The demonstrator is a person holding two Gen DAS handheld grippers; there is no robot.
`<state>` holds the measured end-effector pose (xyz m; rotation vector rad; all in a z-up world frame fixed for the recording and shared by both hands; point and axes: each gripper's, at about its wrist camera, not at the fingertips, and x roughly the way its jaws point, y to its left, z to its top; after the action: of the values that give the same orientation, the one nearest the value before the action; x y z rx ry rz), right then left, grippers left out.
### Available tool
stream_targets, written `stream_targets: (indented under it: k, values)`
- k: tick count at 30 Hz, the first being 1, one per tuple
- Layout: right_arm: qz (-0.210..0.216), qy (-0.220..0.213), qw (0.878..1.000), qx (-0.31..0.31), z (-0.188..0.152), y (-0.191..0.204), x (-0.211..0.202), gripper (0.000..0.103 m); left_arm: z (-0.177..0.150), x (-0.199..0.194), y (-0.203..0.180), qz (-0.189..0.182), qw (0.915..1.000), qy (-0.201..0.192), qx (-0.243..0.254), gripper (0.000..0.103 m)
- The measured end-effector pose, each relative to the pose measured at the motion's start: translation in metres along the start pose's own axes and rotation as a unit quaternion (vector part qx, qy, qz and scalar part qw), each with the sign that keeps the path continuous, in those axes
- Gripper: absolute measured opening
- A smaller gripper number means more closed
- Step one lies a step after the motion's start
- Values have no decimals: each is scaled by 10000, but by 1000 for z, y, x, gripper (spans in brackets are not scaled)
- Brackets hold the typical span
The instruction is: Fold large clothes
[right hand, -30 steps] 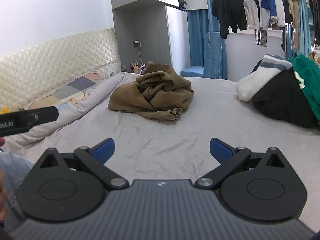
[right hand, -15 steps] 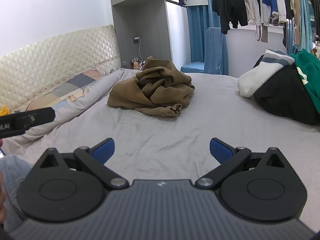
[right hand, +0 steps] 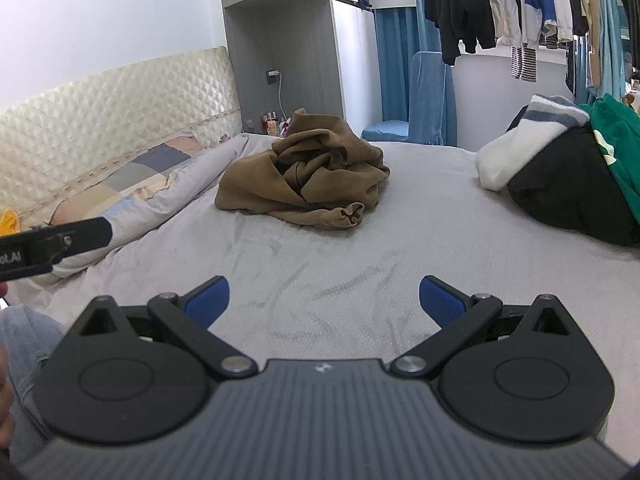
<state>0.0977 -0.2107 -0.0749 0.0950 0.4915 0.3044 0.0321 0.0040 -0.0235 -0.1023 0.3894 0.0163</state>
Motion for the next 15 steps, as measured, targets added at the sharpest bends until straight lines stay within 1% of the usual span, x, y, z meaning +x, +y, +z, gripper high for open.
stream_targets:
  k: [4,8,12,15]
  values:
    - [-116,32,9999,-9,-1,1,5,103,-2,2,1,31,10000,10,-2,103]
    - [-68,34,10000,30,-2,0,10,103,-5,7,3,27,10000,35,-28,103]
    - [-126,84,9999,-65,-2,4,18,103,-5,14,4,26,10000,24,-5,103]
    - [28,100,9999,74,-1,4,26,103,-1,23,4,33,10000,-2,16,103]
